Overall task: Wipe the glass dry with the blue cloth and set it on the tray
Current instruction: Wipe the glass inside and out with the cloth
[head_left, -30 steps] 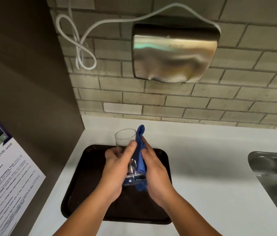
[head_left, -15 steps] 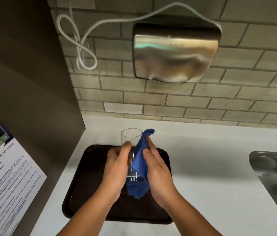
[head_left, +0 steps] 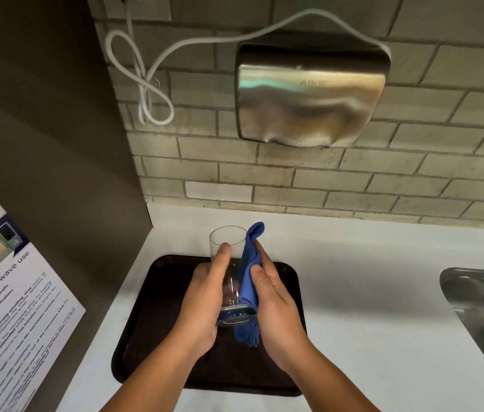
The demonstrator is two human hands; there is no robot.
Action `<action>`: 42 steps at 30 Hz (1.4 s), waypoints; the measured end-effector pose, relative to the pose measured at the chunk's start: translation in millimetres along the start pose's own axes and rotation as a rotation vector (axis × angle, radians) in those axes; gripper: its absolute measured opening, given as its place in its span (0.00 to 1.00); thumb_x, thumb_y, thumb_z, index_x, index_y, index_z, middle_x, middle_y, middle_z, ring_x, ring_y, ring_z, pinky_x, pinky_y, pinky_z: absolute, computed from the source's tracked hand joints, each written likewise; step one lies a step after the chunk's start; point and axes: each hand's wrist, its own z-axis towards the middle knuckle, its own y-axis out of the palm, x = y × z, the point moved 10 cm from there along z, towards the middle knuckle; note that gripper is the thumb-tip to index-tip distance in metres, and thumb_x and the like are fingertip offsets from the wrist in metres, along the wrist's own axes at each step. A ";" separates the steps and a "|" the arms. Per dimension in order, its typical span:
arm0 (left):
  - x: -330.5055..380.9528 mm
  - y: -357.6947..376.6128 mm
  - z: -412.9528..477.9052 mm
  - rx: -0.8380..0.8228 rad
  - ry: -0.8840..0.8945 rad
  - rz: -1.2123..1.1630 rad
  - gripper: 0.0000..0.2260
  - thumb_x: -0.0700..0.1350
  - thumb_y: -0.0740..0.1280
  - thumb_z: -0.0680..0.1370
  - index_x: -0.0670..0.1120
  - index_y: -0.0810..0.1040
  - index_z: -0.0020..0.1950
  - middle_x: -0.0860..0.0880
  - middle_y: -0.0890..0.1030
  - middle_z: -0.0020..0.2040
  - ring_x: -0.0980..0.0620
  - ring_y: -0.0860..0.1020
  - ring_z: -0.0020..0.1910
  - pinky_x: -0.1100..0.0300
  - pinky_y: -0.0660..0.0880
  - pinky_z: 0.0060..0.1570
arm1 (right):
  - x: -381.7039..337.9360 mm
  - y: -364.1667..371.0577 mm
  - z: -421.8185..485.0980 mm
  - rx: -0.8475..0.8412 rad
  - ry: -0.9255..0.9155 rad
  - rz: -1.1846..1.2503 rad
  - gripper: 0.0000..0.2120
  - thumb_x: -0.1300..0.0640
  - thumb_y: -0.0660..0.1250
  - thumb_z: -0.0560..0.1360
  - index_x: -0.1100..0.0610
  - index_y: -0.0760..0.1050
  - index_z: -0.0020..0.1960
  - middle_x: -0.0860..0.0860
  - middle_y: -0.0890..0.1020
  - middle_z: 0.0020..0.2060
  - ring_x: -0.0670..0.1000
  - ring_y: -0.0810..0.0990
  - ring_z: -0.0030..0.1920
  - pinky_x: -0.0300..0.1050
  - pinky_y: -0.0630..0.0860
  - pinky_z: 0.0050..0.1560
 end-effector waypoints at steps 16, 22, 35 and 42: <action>1.9 15.9 -9.9 0.000 0.167 0.215 0.30 0.67 0.75 0.74 0.51 0.76 0.69 0.48 0.85 0.61 0.59 0.89 0.48 0.67 0.83 0.40 | 9.5 -12.5 12.2 -0.025 0.169 0.189 0.17 0.52 0.62 0.87 0.42 0.80 0.73 0.53 0.86 0.70 0.56 0.84 0.71 0.48 0.83 0.67; 13.1 15.9 -8.8 -0.049 0.208 0.259 0.30 0.68 0.80 0.64 0.53 0.85 0.60 0.48 0.91 0.56 0.52 0.91 0.53 0.58 0.87 0.49 | 9.5 -12.3 9.1 -0.049 0.201 0.230 0.19 0.51 0.63 0.87 0.51 0.77 0.77 0.58 0.85 0.70 0.58 0.84 0.71 0.55 0.81 0.71; 23.4 15.0 2.5 -0.144 0.086 -0.235 0.15 0.50 0.82 0.73 0.45 0.90 0.56 0.42 0.91 0.52 0.46 0.90 0.51 0.50 0.87 0.54 | 8.7 -2.7 5.7 -0.031 0.227 0.188 0.24 0.38 0.67 0.84 0.53 0.84 0.69 0.61 0.87 0.66 0.61 0.84 0.69 0.54 0.80 0.71; 51.0 21.7 -18.8 -0.130 0.503 0.019 0.28 0.53 0.81 0.68 0.57 0.82 0.68 0.42 0.84 0.55 0.48 0.87 0.54 0.53 0.85 0.56 | 14.4 22.4 -5.7 -0.132 0.377 0.614 0.23 0.50 0.63 0.89 0.66 0.77 0.75 0.67 0.83 0.69 0.65 0.84 0.68 0.60 0.80 0.71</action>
